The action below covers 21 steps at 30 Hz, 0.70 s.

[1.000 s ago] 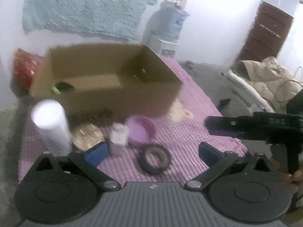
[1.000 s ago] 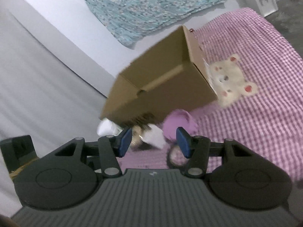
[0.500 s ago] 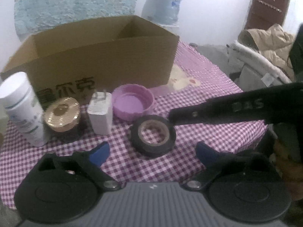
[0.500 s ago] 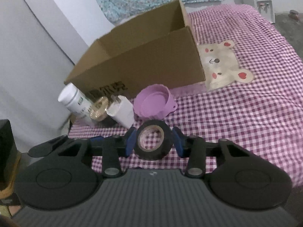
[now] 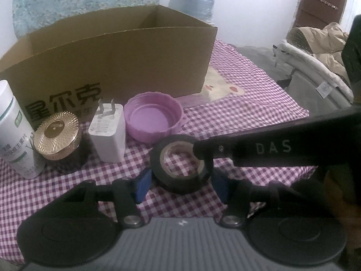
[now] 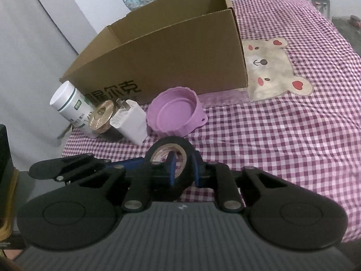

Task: Organize rigid objects
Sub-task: 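Close the right tool on the rim of the black tape roll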

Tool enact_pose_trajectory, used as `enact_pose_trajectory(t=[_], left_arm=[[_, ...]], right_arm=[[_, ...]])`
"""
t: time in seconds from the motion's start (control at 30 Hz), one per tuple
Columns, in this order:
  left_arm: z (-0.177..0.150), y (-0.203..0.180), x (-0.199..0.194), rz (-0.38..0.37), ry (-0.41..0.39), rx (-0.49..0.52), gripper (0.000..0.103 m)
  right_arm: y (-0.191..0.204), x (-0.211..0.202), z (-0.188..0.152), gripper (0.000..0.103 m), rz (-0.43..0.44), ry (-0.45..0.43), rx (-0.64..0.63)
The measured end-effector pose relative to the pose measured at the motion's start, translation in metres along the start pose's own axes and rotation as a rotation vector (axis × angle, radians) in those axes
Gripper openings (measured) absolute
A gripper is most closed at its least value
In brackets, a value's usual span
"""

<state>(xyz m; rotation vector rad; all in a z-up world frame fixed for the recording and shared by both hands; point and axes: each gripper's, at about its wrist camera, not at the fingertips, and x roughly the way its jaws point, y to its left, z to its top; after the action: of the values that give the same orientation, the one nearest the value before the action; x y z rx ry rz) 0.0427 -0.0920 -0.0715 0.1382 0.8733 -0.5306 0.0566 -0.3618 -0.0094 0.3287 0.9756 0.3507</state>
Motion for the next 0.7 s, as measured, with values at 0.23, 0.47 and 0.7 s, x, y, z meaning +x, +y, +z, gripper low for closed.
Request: enact_pose_trajectory(t=[0.23,0.47,0.7], left_arm=[[-0.007,-0.008,-0.009,-0.035,0.013,0.004,0.056],[-0.012,-0.013,-0.021,-0.005,-0.026,0.039,0.073],[-0.004,-0.011,-0.004,-0.006,-0.008,0.037,0.073]], right_arm=[[0.005,-0.004,-0.006,0.011,0.03,0.028,0.003],[0.003,-0.018,-0.004,0.022,-0.022,-0.013,-0.001],[-0.001,-0.006,0.0,0.03,-0.015,0.006,0.01]])
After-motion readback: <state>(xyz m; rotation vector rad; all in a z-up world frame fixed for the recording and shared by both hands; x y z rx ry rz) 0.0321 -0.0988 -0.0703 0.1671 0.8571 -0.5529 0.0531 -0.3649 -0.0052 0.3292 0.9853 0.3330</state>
